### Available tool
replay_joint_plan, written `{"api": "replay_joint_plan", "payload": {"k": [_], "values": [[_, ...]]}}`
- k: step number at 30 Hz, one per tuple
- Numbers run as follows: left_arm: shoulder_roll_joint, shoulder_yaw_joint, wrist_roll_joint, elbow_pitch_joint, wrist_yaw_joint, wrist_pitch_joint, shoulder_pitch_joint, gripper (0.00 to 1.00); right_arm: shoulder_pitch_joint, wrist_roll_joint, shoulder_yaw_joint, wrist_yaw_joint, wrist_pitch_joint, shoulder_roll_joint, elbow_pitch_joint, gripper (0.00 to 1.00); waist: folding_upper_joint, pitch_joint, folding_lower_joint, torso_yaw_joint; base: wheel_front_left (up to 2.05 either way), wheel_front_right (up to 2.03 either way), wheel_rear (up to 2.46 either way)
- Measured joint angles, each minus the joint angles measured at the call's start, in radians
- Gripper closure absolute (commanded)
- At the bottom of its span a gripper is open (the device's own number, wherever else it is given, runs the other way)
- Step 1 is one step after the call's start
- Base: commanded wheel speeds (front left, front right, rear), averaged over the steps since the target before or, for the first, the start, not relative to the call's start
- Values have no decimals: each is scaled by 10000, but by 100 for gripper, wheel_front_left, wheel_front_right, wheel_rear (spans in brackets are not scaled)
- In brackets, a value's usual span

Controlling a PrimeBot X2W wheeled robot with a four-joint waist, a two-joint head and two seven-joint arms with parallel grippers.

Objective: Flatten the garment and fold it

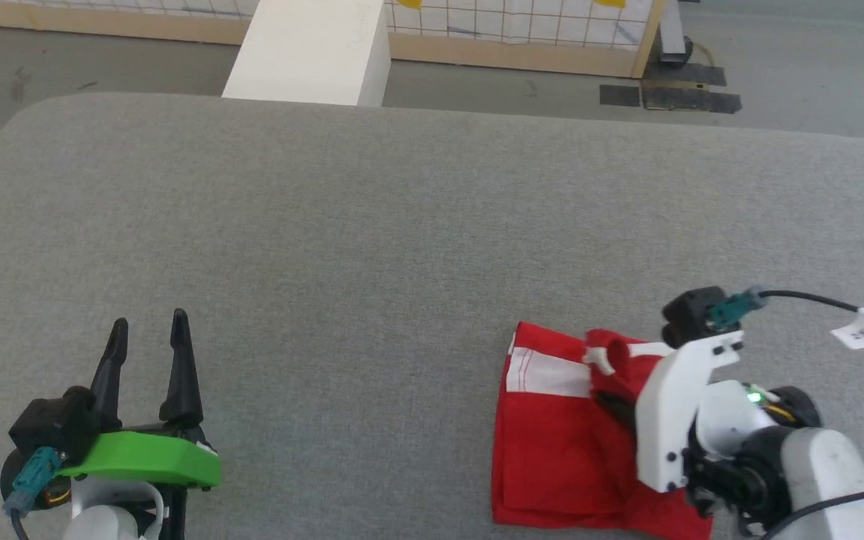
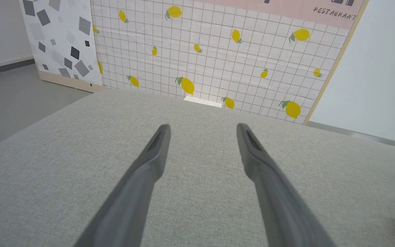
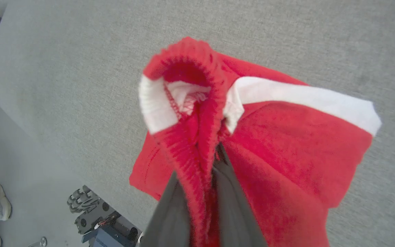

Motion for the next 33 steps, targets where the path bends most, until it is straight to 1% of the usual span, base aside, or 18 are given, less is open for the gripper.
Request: {"api": "replay_joint_plan", "payload": {"k": [5,12,13,14,17,19,24,29,33], "values": [[-10,-90,-29,79,-4,2,-7,0,-420,487,594,0,-1243,19,1517,100,0,112,0,234,0,0,0],[-35,-111,-102,123,-4,0,-13,0,-852,320,997,0,-2731,21,3561,100,0,253,0,524,0,0,0],[-36,-109,-102,128,-4,0,-13,0,-912,238,1062,0,-2892,21,3726,87,-1,258,0,541,0,0,0],[-38,-104,-104,138,-4,0,-13,0,-1003,213,1175,0,-3030,15,3883,0,0,252,0,549,0,0,0],[-38,-77,-119,173,-4,0,-12,0,-1208,155,1599,2,-3216,19,3985,0,0,195,0,518,0,0,0],[-40,-63,-119,190,-6,0,-9,0,-1302,102,1941,0,-3198,31,3797,0,0,134,0,467,0,0,0],[-59,-46,-119,188,-6,0,-5,0,-1342,-113,2341,0,-2717,38,2614,0,0,-14,0,269,0,0,0],[-86,-36,-117,138,-8,0,5,0,-1071,-708,2117,0,-2011,40,953,0,0,-143,0,-9,0,0,0],[-82,-29,-117,73,-8,0,8,0,-568,-1072,1150,0,-2021,38,-464,0,-1,-198,0,-217,0,0,0]]}}
